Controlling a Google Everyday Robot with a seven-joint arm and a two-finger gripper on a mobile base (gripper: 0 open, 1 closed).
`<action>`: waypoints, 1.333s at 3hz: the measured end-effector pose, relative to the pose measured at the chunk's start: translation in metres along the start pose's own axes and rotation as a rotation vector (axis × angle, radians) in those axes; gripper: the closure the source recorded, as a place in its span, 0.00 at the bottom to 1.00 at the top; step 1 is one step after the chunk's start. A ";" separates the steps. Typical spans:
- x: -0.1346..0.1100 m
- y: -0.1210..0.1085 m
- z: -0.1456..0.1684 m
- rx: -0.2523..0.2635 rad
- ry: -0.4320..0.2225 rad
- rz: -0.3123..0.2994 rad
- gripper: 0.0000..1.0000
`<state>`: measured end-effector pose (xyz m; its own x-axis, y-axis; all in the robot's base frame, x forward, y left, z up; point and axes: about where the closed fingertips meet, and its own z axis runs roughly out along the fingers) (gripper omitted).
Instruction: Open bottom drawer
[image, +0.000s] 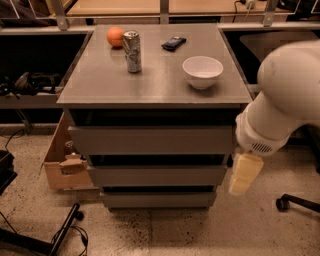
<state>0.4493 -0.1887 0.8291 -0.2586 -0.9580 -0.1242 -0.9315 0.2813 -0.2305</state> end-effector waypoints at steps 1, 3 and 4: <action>0.004 0.014 0.099 -0.018 0.044 0.011 0.00; -0.001 0.008 0.239 -0.029 -0.007 0.057 0.00; -0.001 0.008 0.240 -0.031 -0.007 0.057 0.00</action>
Offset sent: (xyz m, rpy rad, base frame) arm 0.0680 0.0189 -0.2707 0.0238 0.0115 -0.0574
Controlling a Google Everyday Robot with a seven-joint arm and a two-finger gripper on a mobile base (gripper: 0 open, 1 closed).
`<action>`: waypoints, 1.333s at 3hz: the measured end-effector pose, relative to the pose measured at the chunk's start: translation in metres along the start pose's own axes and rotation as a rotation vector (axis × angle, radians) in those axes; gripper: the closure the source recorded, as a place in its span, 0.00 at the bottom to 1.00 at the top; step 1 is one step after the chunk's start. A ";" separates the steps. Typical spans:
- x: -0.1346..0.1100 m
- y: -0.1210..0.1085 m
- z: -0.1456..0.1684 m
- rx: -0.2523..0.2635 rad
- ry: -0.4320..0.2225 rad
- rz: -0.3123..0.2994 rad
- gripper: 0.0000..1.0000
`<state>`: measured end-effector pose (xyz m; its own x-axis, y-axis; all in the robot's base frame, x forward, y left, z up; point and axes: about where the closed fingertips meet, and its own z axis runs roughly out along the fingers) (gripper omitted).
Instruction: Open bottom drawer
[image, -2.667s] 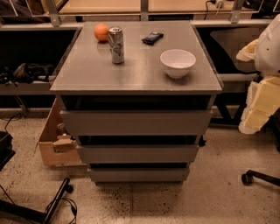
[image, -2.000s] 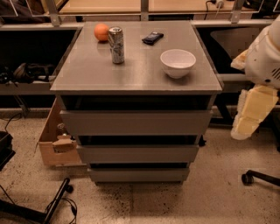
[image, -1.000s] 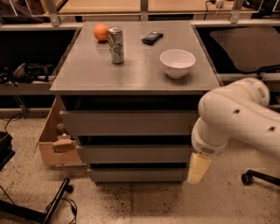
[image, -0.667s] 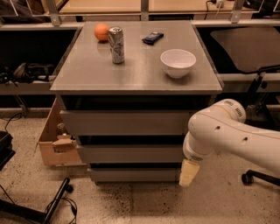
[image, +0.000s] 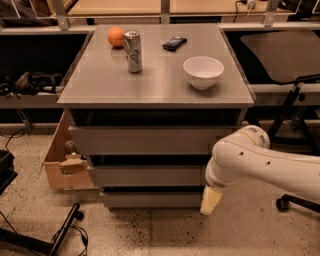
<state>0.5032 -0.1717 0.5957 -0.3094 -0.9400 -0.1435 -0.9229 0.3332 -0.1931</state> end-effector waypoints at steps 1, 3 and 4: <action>-0.003 0.005 0.007 -0.002 0.015 -0.005 0.00; -0.034 0.045 0.139 -0.047 -0.014 -0.045 0.00; -0.055 0.044 0.210 -0.044 -0.039 -0.051 0.00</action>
Offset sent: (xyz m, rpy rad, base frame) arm -0.0027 0.0650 -0.1660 0.0169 0.0511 0.0635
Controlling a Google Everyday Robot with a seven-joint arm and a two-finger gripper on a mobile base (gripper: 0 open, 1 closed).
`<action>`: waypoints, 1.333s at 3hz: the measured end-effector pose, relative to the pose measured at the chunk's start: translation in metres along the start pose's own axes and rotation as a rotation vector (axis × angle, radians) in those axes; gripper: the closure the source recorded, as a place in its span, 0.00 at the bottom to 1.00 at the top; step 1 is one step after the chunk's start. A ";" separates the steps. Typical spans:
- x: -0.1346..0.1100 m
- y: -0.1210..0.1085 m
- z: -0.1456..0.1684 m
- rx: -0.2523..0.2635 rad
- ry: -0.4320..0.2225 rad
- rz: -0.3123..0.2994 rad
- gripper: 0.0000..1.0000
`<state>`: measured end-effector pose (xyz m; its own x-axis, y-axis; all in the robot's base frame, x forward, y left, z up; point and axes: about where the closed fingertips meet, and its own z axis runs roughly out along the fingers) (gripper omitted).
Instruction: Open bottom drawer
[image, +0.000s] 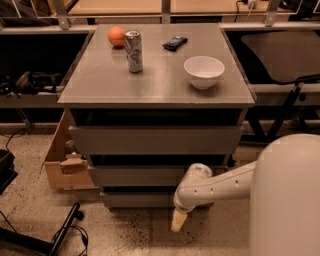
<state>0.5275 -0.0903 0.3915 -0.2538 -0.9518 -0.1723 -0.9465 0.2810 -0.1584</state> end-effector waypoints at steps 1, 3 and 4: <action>-0.005 -0.020 0.058 0.029 0.024 -0.044 0.00; -0.002 -0.029 0.110 0.031 0.059 -0.054 0.00; -0.009 -0.009 0.126 0.015 0.054 -0.102 0.00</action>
Offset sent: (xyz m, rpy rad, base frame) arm 0.0716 0.0062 -0.1497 -0.1191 -0.0180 0.0314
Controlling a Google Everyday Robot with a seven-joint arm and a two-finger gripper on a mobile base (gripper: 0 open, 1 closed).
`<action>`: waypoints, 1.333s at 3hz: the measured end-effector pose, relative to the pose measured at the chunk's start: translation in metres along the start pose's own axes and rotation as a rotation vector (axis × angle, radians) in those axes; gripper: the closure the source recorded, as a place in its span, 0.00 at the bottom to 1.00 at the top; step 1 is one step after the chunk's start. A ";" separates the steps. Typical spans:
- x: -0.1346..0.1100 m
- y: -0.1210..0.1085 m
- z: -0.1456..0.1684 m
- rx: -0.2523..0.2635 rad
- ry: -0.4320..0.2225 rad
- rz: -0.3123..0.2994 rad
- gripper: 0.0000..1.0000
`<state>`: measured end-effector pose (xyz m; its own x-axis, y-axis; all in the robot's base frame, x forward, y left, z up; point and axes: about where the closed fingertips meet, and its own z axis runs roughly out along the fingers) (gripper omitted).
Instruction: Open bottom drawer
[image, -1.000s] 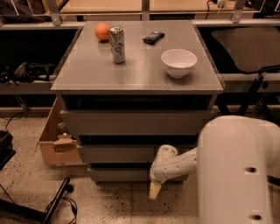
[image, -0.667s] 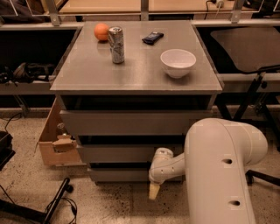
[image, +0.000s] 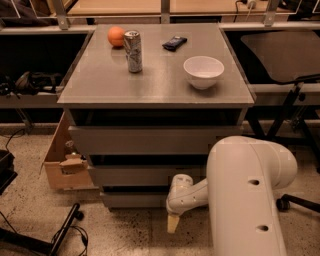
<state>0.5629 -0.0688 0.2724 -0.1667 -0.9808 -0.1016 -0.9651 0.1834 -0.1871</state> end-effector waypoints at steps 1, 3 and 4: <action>-0.007 0.034 0.038 -0.052 -0.010 -0.054 0.00; -0.016 0.028 0.090 -0.004 -0.032 -0.090 0.00; -0.020 -0.007 0.100 0.075 -0.045 -0.096 0.00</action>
Offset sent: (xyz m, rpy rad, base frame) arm -0.0163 0.0321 -0.0997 0.0056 -0.0242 0.1186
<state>0.5930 -0.0435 0.1783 -0.0639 -0.9904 -0.1228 -0.9580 0.0953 -0.2704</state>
